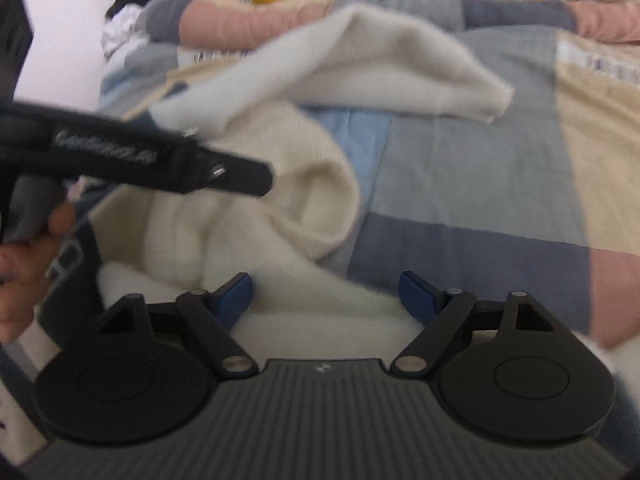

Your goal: Fold large clothes

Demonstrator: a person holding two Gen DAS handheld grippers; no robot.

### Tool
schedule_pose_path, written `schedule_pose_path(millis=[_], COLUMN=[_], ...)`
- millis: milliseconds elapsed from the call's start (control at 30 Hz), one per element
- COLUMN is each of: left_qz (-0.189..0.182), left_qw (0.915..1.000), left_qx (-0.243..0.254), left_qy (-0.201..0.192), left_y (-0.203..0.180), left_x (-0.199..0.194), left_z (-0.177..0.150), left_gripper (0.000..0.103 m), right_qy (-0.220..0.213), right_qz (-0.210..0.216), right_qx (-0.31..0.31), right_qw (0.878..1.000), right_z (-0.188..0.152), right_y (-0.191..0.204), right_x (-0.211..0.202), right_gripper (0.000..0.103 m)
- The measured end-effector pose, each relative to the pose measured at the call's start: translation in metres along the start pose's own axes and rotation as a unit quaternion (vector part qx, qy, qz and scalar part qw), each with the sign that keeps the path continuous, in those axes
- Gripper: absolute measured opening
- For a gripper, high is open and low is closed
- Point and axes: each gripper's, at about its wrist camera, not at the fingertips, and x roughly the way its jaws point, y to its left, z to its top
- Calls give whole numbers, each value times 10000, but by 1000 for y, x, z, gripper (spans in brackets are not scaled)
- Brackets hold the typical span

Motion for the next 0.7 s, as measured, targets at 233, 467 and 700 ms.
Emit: schedule_pose_path(millis=[233, 467, 700], left_qz=[933, 807, 587], left_qw=[9953, 9947, 9941], left_qx=[223, -630, -766], left_qy=[155, -25, -487], left_y=[-15, -4, -20], left_x=[20, -35, -140], left_z=[-2, 7, -8], left_gripper=[27, 8, 7], right_qy=[58, 130, -601], right_qz=[287, 367, 98], right_qx=[-320, -473, -42], right_qw=[9991, 9981, 9981], right_z=[-15, -37, -56], right_y=[8, 27, 18], right_x=[7, -28, -119], right_gripper=[59, 24, 23])
